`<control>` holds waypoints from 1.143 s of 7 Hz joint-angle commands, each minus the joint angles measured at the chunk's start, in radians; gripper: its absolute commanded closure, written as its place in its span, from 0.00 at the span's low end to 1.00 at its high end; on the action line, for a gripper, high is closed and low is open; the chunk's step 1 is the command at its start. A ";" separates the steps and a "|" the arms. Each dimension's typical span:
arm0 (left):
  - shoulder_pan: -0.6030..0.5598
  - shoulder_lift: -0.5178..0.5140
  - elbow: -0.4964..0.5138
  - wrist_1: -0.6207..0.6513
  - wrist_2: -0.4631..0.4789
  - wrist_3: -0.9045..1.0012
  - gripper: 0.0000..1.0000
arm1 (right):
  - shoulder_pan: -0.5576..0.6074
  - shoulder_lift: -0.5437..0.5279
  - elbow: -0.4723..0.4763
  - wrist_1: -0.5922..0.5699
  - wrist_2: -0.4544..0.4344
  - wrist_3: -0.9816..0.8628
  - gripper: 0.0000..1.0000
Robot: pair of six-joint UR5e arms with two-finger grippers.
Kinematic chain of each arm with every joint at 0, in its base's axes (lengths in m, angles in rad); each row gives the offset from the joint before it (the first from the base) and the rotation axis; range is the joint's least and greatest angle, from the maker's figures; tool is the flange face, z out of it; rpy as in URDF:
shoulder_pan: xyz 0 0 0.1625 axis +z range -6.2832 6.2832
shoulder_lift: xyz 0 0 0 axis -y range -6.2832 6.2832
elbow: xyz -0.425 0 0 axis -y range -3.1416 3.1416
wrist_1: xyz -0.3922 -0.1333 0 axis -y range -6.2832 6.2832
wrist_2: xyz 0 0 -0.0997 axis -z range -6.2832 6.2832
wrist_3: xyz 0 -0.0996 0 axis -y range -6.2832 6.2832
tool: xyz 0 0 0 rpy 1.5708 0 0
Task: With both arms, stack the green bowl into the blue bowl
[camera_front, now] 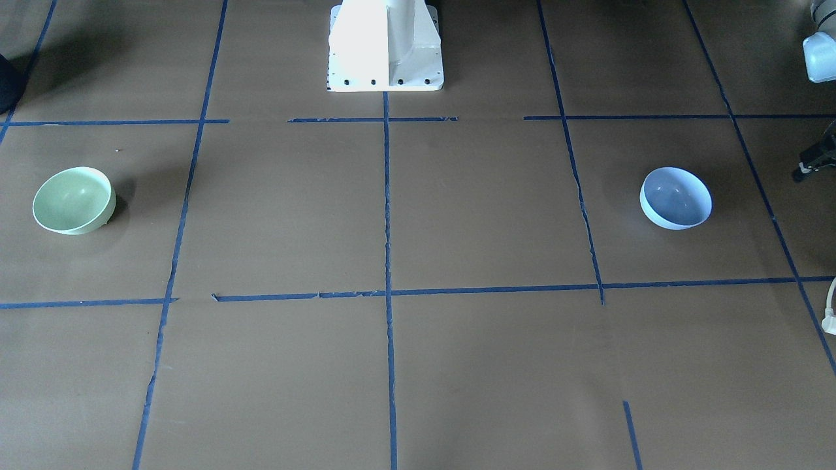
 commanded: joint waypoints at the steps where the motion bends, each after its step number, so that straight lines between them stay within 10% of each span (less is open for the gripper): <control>1: 0.148 0.002 0.041 -0.262 -0.002 -0.305 0.00 | -0.004 -0.001 0.000 0.000 0.000 -0.005 0.00; 4: 0.274 -0.001 0.080 -0.312 0.006 -0.366 0.01 | -0.004 -0.001 0.003 0.000 0.005 -0.004 0.00; 5: 0.282 -0.002 0.096 -0.316 0.006 -0.366 0.19 | -0.004 -0.001 0.005 0.002 0.005 -0.002 0.00; 7: 0.288 -0.013 0.104 -0.316 0.005 -0.369 0.98 | -0.004 -0.001 0.006 0.000 0.006 -0.002 0.00; 8: 0.288 -0.030 0.104 -0.315 0.002 -0.375 1.00 | -0.004 -0.003 0.005 0.000 0.006 -0.002 0.00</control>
